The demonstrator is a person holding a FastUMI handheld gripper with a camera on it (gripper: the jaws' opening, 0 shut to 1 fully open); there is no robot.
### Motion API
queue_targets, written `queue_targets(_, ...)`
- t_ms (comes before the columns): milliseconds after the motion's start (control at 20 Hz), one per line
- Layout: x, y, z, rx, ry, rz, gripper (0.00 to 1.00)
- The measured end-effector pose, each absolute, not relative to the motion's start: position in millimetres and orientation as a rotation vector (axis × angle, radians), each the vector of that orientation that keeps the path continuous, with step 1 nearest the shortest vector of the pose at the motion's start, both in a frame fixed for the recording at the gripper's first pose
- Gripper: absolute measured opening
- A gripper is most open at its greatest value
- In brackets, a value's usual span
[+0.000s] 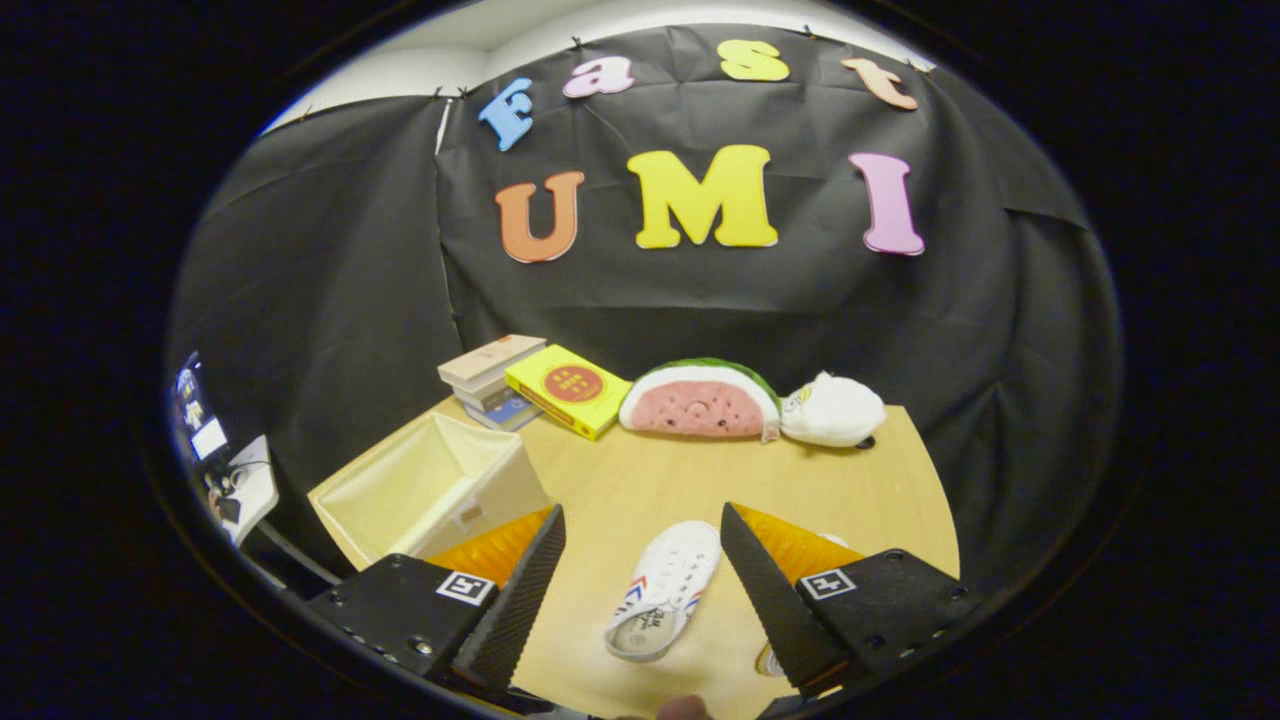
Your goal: Open the storage box then place both shoes into the box .Put the left shoe in first, then the right shoe, with the right side of both shoes facing outward in a uniform manner.
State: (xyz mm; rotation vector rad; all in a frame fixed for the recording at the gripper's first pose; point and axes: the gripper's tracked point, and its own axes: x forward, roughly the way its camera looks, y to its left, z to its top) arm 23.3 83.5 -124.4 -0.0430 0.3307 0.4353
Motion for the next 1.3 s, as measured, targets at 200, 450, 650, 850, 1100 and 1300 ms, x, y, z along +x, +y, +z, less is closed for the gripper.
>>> queue_targets(200, 31.8, 62.4, -178.9, -0.064, 0.435, 0.406, 0.95)
queue_targets(450, 44.0, 68.2, -266.4, -0.069, 0.658, 0.427, 0.95)
queue_targets(650, 69.2, 73.1, -290.0, -0.018, 0.737, 0.42, 0.95)
queue_targets(850, 92.6, 73.3, -312.2, 0.012, 0.817, 0.404, 0.89)
queue_targets(1100, 100.3, 83.4, -323.1, 0.066, 0.899, 0.424, 0.59)
queue_targets(1300, 99.1, 94.0, -324.9, 0.103, 0.941, 0.44, 0.24)
